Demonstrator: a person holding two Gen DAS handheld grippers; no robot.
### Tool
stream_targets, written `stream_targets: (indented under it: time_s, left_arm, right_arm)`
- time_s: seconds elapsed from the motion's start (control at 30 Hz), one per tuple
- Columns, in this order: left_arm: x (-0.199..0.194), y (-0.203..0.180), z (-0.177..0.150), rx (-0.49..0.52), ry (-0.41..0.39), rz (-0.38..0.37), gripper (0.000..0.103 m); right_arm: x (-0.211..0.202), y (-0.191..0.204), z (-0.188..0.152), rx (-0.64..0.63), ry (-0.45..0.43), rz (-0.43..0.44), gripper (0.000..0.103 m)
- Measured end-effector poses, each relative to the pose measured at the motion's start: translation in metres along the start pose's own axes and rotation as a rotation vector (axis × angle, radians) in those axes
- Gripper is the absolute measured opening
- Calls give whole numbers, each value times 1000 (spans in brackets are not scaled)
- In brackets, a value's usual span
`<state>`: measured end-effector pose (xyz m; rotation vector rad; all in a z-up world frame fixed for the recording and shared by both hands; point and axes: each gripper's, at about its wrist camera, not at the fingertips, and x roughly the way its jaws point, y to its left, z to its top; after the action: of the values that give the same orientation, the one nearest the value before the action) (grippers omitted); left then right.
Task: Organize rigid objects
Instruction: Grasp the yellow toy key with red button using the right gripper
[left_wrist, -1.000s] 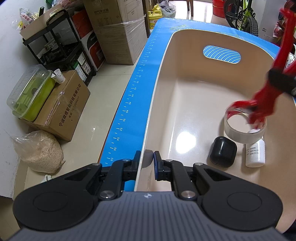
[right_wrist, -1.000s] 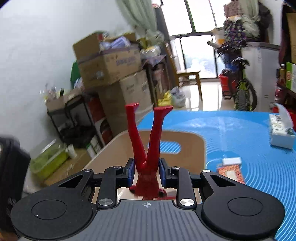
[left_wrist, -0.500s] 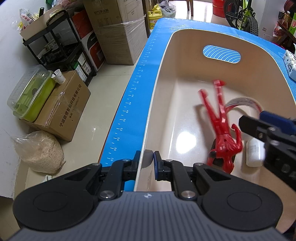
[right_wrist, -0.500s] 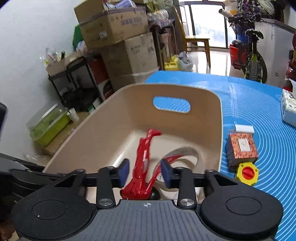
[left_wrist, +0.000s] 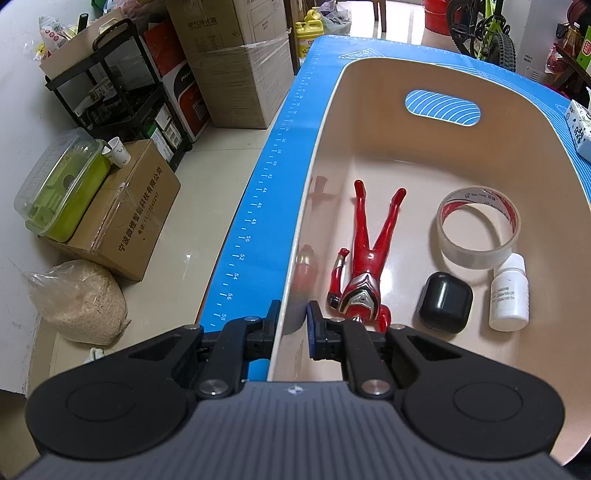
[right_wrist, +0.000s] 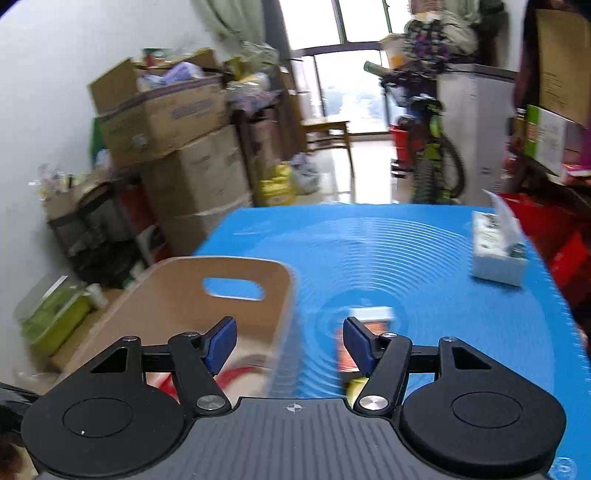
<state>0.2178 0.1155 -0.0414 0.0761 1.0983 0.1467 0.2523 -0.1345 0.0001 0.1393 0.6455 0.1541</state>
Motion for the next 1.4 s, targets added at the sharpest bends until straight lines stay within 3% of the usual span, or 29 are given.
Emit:
stream_targets:
  time_s: [0.2, 0.4, 0.6, 0.87, 1.07, 1.4]
  left_arm:
    - [0, 1, 0, -1, 1, 0, 15]
    - [0, 1, 0, 0, 0, 0, 15]
    - [1, 0, 0, 0, 0, 0, 16]
    - [1, 0, 0, 1, 0, 1, 16]
    - [1, 1, 1, 2, 0, 2, 16]
    - [1, 1, 1, 2, 0, 1, 16]
  right_arm:
    - [21, -33, -22, 18, 77, -89, 71]
    - [55, -46, -52, 1, 186, -136, 70]
    - [83, -50, -68, 18, 232, -166, 70]
    - [98, -46, -74, 6, 236, -193, 66]
    - [96, -39, -77, -38, 214, -192, 46]
    - [81, -43, -72, -13, 193, -202, 46]
